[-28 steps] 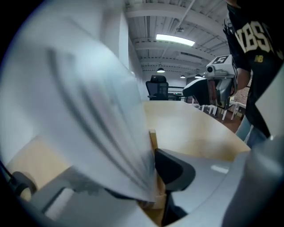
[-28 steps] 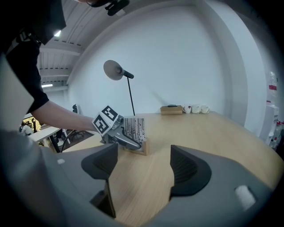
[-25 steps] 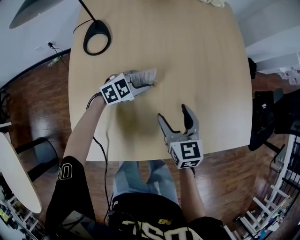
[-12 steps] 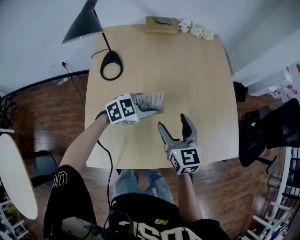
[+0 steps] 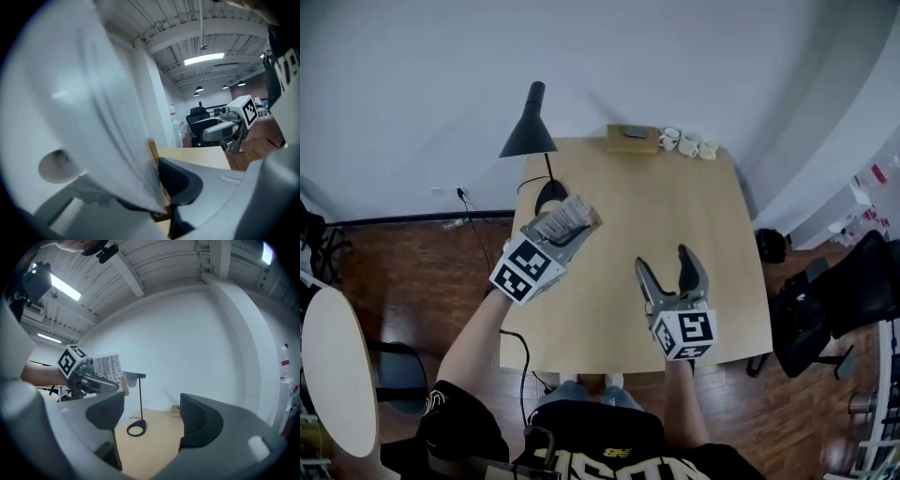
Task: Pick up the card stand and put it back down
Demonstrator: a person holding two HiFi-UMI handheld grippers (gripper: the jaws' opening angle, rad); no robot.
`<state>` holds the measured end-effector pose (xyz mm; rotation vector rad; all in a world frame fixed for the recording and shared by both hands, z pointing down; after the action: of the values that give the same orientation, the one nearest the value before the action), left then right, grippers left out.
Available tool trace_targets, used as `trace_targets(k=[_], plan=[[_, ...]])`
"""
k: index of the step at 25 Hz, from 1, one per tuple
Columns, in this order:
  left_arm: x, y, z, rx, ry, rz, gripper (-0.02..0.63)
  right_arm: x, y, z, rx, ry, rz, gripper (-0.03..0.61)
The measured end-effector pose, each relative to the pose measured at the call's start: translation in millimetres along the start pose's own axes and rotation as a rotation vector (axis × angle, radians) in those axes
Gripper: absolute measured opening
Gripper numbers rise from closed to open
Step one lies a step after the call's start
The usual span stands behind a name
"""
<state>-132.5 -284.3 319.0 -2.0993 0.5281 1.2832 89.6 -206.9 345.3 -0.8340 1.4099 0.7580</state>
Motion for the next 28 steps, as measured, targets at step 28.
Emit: trace_targets(k=[28], plan=[[-70, -17, 130, 0.698, -0.032, 0.284, 0.055, 12, 52, -37, -0.033, 0.008, -0.032, 0.36]])
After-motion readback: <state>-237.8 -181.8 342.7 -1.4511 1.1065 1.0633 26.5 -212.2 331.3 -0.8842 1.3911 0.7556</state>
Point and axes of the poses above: the fingertips, and each gripper's own axes: z backward along the fingers, y to its left, x out of its top, the point moved 8 cm from there along z, backward along the fingers, and after that the axes turned 7 degrees about x, right-handed, at the moved point
